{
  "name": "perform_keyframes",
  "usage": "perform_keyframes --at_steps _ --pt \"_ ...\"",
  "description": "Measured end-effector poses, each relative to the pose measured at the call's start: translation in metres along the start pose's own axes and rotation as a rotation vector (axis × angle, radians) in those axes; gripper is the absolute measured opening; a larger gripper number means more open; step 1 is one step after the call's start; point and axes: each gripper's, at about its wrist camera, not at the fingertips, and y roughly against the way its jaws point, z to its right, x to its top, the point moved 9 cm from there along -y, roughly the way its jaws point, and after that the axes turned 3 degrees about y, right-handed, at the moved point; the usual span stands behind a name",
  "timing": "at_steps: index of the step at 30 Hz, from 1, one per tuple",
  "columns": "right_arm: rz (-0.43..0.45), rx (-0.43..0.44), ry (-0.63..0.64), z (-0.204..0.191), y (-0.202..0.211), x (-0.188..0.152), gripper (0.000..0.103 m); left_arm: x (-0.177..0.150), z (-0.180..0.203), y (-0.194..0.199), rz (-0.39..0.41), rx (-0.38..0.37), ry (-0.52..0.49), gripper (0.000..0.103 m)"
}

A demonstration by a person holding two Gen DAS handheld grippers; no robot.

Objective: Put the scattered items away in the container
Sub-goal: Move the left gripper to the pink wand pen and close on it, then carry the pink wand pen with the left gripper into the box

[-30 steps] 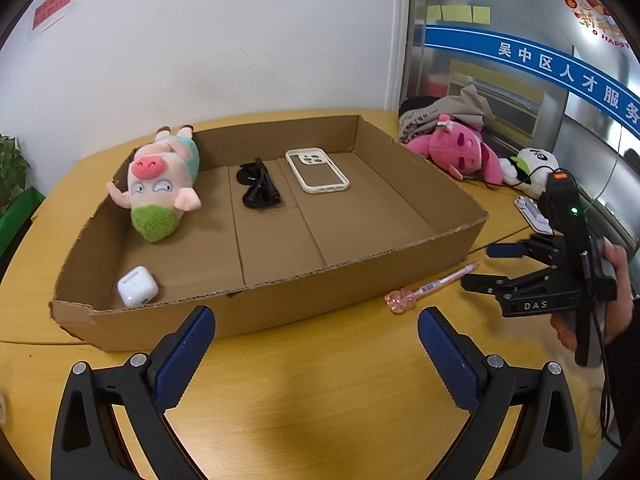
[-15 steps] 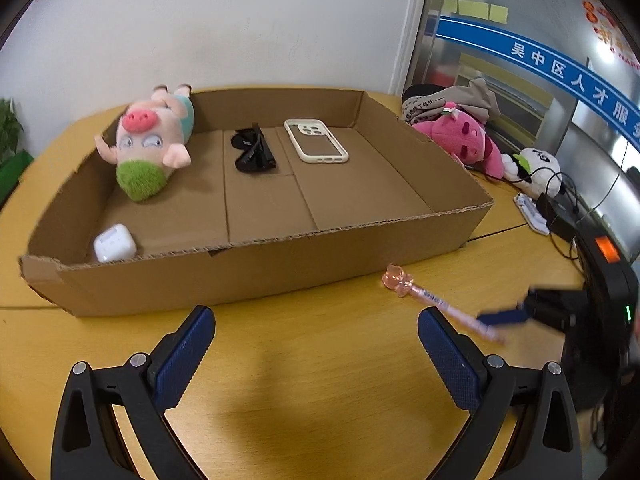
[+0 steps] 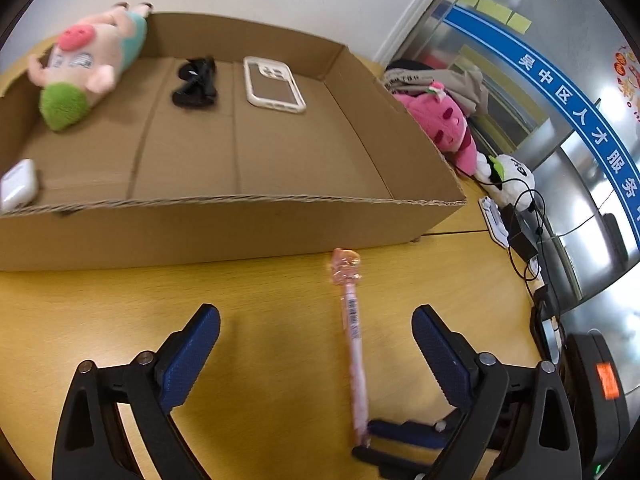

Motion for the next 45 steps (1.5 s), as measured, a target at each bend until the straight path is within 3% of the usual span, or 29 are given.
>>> perform_keyframes --at_steps 7,9,11,13,19,23,24,31,35,37,39,41,43,44,45 --pt "-0.021 0.033 -0.017 -0.012 0.006 -0.015 0.01 -0.007 0.013 -0.034 -0.101 -0.011 -0.008 0.071" --pt "-0.021 0.036 -0.022 -0.014 0.01 -0.022 0.01 -0.012 0.017 -0.033 -0.096 0.008 -0.052 0.058" --pt "-0.02 0.048 -0.041 -0.014 0.015 -0.029 0.01 -0.016 0.014 -0.033 -0.103 0.011 -0.054 0.036" --pt "-0.021 0.054 -0.05 -0.014 0.018 -0.033 0.01 -0.019 0.008 -0.032 -0.109 0.007 -0.035 0.025" --pt "-0.024 0.045 -0.025 -0.02 0.02 -0.035 0.01 -0.021 0.0 -0.022 -0.115 -0.018 0.015 0.024" --pt "-0.01 0.072 -0.003 -0.031 0.023 -0.036 0.008 -0.019 0.007 0.001 -0.082 -0.043 -0.003 0.022" --pt "-0.001 0.077 0.0 -0.033 0.026 -0.035 0.0 -0.015 0.011 0.012 -0.06 -0.046 -0.016 0.022" --pt "0.116 0.089 0.037 -0.045 0.057 0.001 0.0 0.035 0.029 0.085 0.095 -0.048 -0.081 0.021" --pt "0.241 0.08 0.046 -0.055 0.082 0.034 0.003 0.065 0.036 0.125 0.176 -0.044 -0.111 0.021" --pt "0.3 0.029 0.051 -0.057 0.096 0.047 0.011 0.078 0.038 0.142 0.21 -0.035 -0.124 0.021" --pt "0.361 -0.01 0.073 -0.058 0.111 0.067 0.046 0.088 0.041 0.152 0.229 -0.037 -0.127 0.021" --pt "0.389 0.009 0.089 -0.054 0.114 0.097 0.055 0.095 0.041 0.159 0.242 -0.04 -0.127 0.021" --pt "0.386 0.016 0.103 -0.057 0.109 0.111 0.054 0.101 0.043 0.163 0.251 -0.043 -0.128 0.021" --pt "0.376 0.012 0.118 -0.06 0.103 0.119 0.044 0.103 0.044 0.164 0.254 -0.043 -0.129 0.021" --pt "0.366 0.008 0.122 -0.062 0.1 0.121 0.017 0.106 0.045 0.164 0.258 -0.029 -0.137 0.021"
